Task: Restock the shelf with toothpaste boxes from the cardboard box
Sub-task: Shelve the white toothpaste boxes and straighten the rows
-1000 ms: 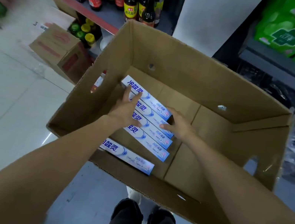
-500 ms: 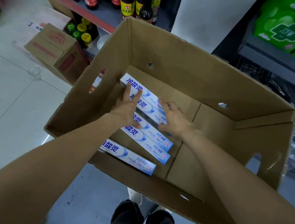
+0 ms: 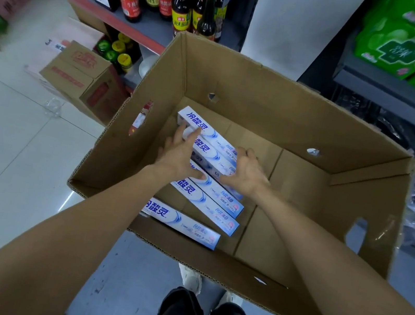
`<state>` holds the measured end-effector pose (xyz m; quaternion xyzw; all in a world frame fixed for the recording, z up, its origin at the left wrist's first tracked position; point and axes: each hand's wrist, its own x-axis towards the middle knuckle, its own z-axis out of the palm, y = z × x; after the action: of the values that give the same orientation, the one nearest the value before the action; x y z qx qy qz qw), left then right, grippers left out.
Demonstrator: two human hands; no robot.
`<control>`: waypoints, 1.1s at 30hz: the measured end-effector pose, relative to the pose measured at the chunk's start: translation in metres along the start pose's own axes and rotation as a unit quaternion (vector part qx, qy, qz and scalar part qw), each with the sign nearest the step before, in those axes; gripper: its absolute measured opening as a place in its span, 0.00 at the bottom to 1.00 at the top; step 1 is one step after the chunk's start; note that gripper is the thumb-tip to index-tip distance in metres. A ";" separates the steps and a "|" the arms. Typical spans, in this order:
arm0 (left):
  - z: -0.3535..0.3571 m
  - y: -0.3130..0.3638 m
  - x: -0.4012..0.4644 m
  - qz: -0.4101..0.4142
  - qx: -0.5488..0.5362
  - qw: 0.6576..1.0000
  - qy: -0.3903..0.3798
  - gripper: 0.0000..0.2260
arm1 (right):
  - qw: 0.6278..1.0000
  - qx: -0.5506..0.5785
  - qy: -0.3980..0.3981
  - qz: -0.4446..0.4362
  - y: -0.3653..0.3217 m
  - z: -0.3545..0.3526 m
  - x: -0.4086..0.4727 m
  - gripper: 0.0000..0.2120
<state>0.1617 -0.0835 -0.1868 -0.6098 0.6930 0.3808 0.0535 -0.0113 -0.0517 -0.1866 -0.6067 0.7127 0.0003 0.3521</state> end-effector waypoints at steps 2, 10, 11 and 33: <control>-0.008 0.012 -0.006 -0.026 -0.153 0.985 0.075 0.50 | 0.995 0.097 0.004 0.016 0.005 -0.015 -0.014 0.29; -0.053 0.086 -0.041 0.034 -0.562 0.826 -0.012 0.15 | 0.954 0.299 0.000 -0.030 0.008 -0.113 -0.074 0.26; -0.059 0.100 -0.044 0.073 -0.554 0.829 -0.021 0.10 | 0.953 0.299 0.010 -0.038 0.007 -0.128 -0.082 0.26; -0.065 0.487 -0.046 0.242 -0.707 0.664 0.030 0.12 | 0.878 0.354 0.280 -0.159 0.201 -0.449 -0.175 0.06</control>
<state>-0.2329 -0.1015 0.1089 -0.2866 0.3403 0.7373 -0.5084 -0.4074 -0.0399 0.1533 -0.5213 0.6283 -0.4775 0.3248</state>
